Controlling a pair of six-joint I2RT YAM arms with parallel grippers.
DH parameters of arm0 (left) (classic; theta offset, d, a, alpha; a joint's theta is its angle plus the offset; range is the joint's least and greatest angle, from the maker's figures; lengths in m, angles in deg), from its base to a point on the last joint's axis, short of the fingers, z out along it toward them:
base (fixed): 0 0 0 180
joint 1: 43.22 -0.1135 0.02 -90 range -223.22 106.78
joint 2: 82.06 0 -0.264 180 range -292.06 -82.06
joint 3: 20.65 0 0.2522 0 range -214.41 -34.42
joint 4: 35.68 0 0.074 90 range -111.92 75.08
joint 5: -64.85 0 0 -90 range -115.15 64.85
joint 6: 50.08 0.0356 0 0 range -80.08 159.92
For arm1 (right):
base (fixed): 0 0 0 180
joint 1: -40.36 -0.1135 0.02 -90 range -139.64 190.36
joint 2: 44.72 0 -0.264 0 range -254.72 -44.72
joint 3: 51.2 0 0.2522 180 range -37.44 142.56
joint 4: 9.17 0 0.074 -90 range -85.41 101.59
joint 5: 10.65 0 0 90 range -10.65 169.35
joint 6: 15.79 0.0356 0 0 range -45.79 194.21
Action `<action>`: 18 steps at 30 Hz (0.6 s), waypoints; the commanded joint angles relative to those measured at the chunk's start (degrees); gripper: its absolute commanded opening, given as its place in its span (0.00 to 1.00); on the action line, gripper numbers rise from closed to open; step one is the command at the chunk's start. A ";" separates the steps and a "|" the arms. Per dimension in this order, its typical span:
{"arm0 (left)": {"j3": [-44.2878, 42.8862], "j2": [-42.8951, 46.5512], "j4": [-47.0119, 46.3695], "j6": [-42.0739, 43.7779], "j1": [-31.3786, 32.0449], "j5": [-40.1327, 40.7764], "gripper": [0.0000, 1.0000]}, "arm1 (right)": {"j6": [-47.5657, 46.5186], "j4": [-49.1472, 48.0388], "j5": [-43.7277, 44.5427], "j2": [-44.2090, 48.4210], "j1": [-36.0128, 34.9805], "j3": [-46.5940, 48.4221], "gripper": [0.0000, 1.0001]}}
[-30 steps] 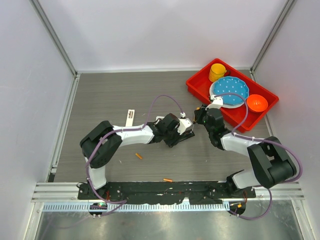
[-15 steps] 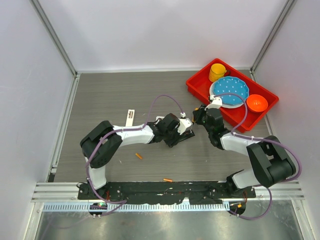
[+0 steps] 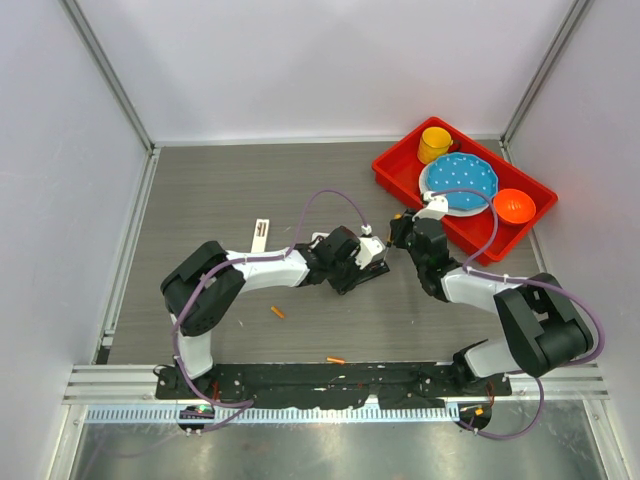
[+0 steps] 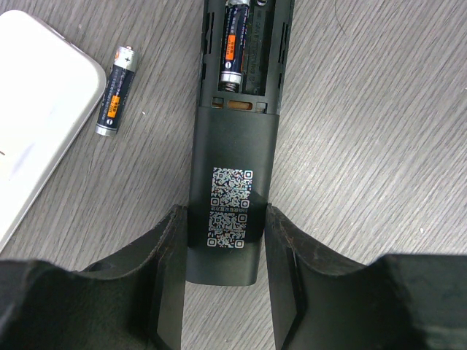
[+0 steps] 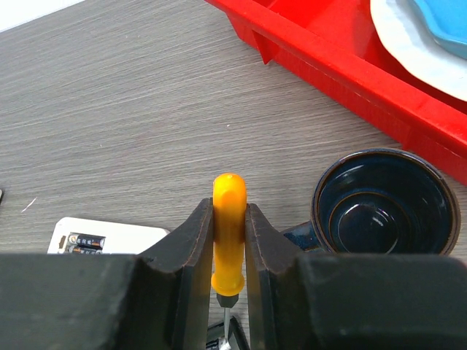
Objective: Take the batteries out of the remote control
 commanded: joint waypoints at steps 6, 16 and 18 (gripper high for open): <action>1.08 -3.50 7.00 -0.86 2.47 -5.42 0.00 | -2.59 -2.29 2.49 0.20 -0.79 0.71 0.01; 0.99 -3.76 7.08 -0.86 2.47 -5.24 0.00 | -5.57 0.17 6.17 0.55 -2.46 0.10 0.01; 0.99 -3.68 7.08 -0.77 2.47 -5.33 0.00 | -6.27 0.96 6.88 0.73 -2.64 0.09 0.02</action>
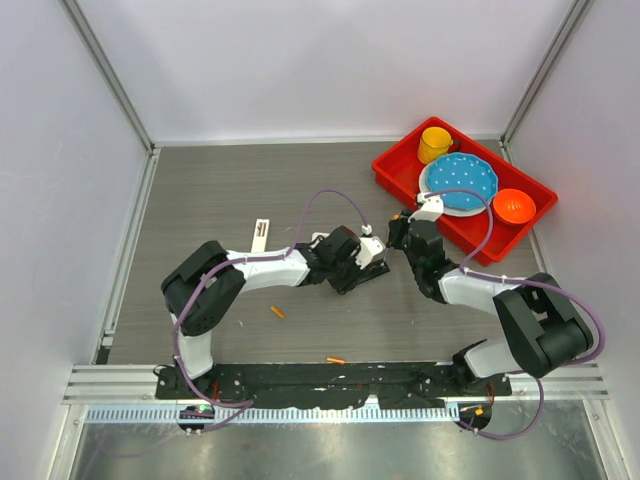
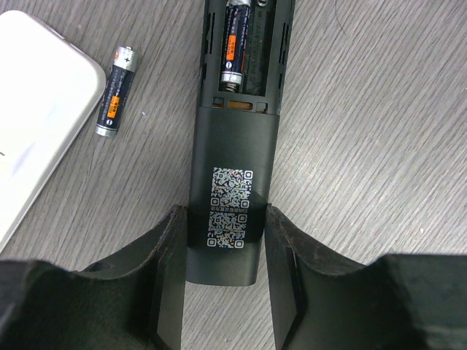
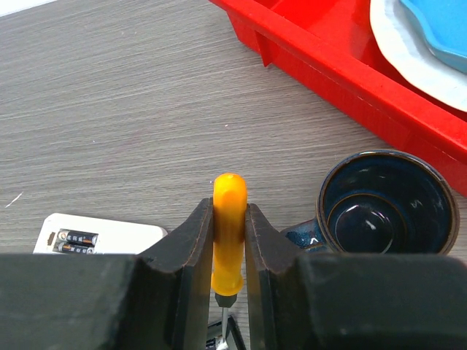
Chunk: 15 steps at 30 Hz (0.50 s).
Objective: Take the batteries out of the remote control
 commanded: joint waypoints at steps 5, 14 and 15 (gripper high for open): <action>1.28 -3.52 6.76 -0.77 2.38 -5.33 0.00 | -5.47 2.13 3.52 -0.30 -1.70 0.09 0.01; 1.19 -3.52 6.84 -0.77 2.47 -5.24 0.00 | -13.64 1.69 6.31 -2.06 -6.36 0.00 0.01; 1.28 -3.52 6.76 -0.77 2.47 -5.07 0.00 | -14.09 2.04 6.76 -2.15 -6.62 0.09 0.01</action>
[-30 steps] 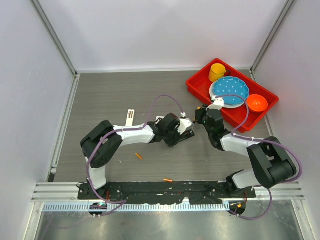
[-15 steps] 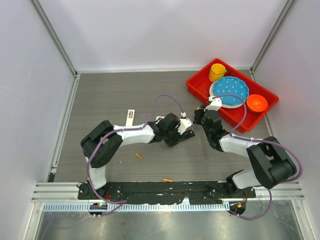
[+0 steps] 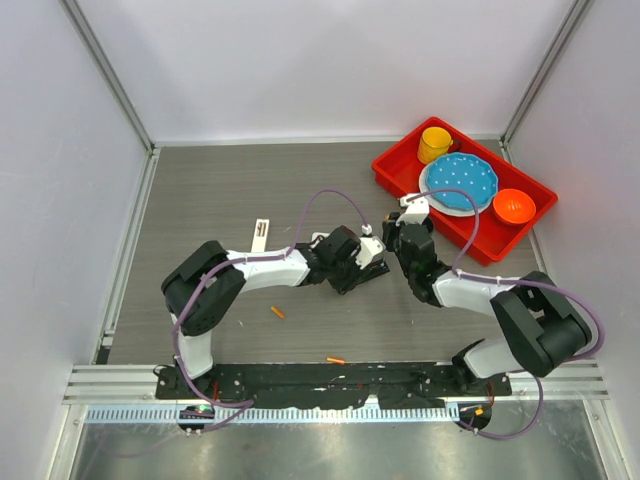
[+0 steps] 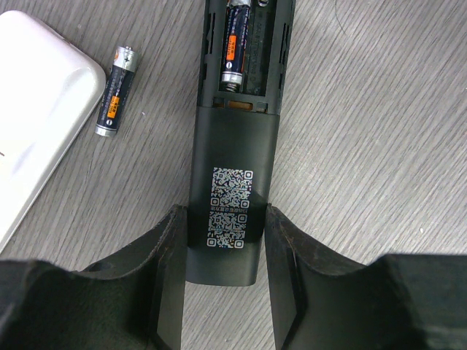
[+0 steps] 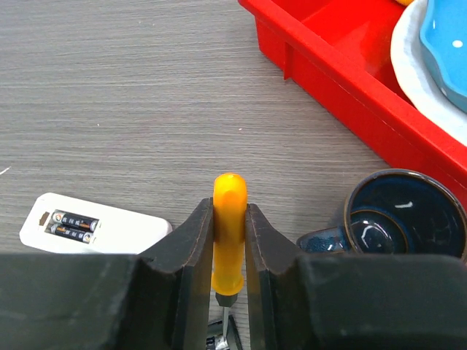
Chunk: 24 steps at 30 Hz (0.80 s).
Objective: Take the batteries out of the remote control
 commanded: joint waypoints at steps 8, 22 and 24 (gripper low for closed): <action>1.58 -3.30 6.32 -0.99 2.47 -4.71 0.00 | -6.05 6.80 6.38 -4.65 -3.55 1.82 0.01; 2.29 -2.60 5.26 -1.69 2.47 -5.06 0.00 | 1.14 15.16 1.75 -3.69 -3.12 3.06 0.01; 2.29 -2.42 5.18 -1.78 2.47 -4.98 0.00 | 2.56 15.60 -0.46 -3.61 -2.68 3.15 0.01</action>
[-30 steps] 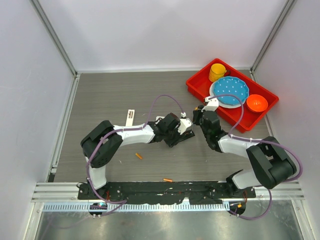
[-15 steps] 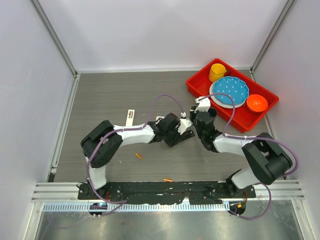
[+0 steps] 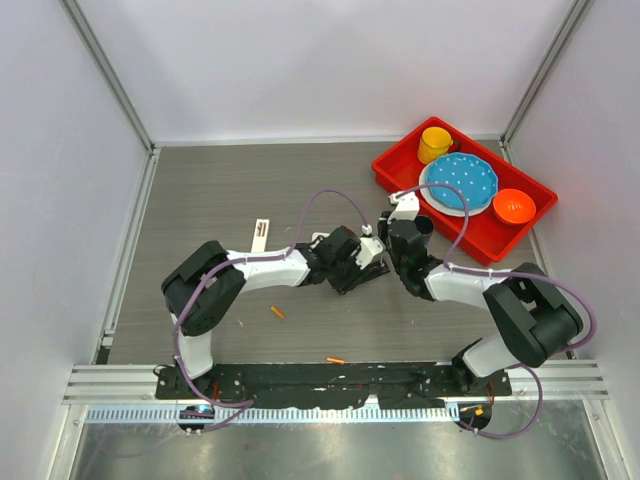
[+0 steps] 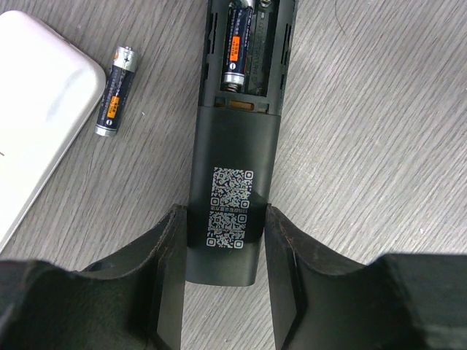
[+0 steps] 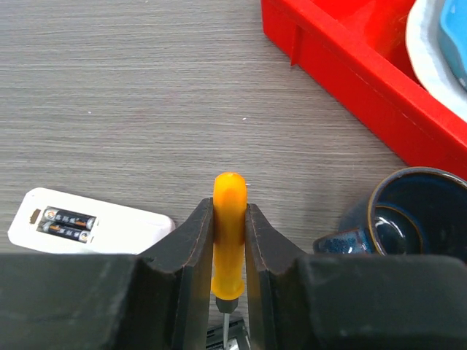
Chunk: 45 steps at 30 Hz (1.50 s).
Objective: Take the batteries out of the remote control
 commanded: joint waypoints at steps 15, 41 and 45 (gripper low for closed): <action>2.02 -2.78 5.39 -1.69 2.21 -4.23 0.00 | 15.50 11.09 -24.48 -1.82 8.37 -1.07 0.01; -3.77 -4.18 14.34 -13.53 2.12 2.27 0.00 | 17.37 13.02 -27.15 9.25 13.92 -0.19 0.01; -3.43 -2.61 16.73 -21.36 2.64 3.59 0.00 | 16.75 12.93 -26.62 10.57 14.27 -0.63 0.02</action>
